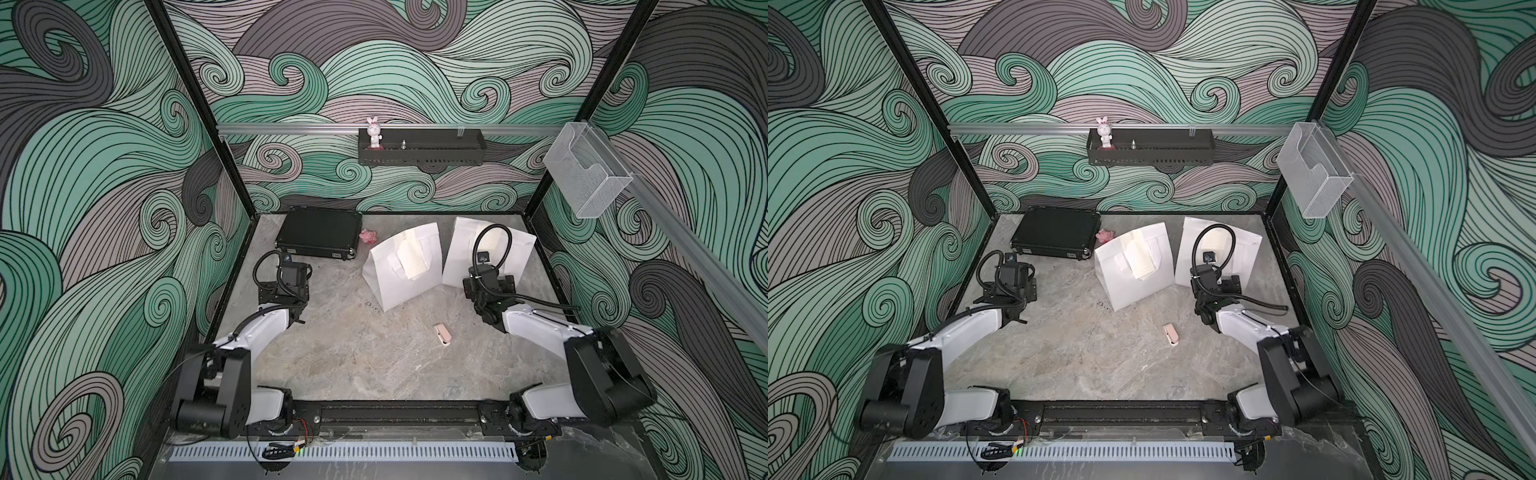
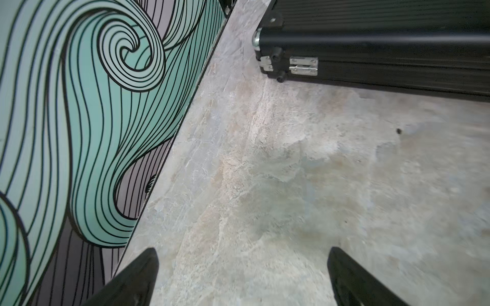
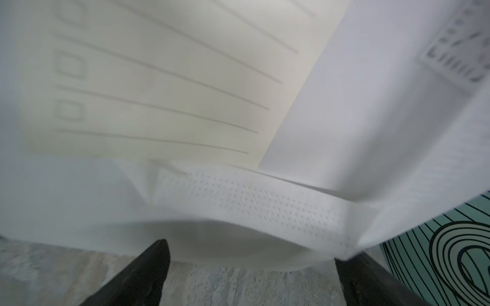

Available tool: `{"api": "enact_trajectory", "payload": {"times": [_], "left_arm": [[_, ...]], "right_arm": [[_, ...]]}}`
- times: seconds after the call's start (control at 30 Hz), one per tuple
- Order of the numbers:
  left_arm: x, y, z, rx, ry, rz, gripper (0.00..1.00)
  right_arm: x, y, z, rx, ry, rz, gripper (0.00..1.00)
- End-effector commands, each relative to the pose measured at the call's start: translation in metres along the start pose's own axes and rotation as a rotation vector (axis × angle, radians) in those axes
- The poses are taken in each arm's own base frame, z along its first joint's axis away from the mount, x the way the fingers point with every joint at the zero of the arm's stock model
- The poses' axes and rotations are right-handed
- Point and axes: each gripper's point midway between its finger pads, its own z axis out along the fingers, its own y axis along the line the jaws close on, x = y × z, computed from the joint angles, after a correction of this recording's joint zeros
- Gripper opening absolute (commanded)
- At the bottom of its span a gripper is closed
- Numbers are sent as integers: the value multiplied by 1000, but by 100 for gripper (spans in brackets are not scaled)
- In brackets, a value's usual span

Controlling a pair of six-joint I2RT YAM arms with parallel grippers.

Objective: Staple the receipts to the bags
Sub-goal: Reset both arms

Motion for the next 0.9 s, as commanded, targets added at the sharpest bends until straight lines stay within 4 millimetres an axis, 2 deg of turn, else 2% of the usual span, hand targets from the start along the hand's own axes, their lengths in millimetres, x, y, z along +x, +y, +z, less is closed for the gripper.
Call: {"api": "enact_trajectory", "payload": {"times": [0.0, 0.1, 0.13, 0.23, 0.27, 0.37, 0.47, 0.53, 0.6, 0.63, 0.87], "left_arm": [[-33, -8, 15, 36, -104, -110, 99], [-37, -14, 13, 93, -202, -164, 99], [-38, -28, 10, 182, -237, -144, 99], [-40, -43, 10, 261, -243, -89, 99], [-37, -47, 11, 276, -262, -82, 99], [-35, -46, 15, 295, -311, -103, 99], [-26, -49, 20, 361, -313, -135, 99], [-27, -51, 21, 365, -345, -137, 99], [-25, -51, 23, 390, -269, -146, 99], [-25, -50, 24, 389, -288, -147, 99], [-26, -49, 24, 390, -283, -155, 99]], "right_arm": [[-25, -11, 6, 73, -153, -7, 100], [-31, -7, -1, -31, -259, 32, 100], [-30, -5, -2, -78, -253, 43, 100], [-31, 7, -4, -259, -320, 125, 100], [-30, 6, -3, -264, -344, 141, 100], [-23, -8, 7, -229, -313, 216, 100], [-15, -1, 12, -328, -334, 243, 100], [-17, 1, 16, -332, -331, 241, 100], [-15, 0, 20, -339, -293, 247, 100], [-16, -2, 21, -330, -302, 257, 100], [-15, -2, 21, -333, -294, 256, 100]]}}
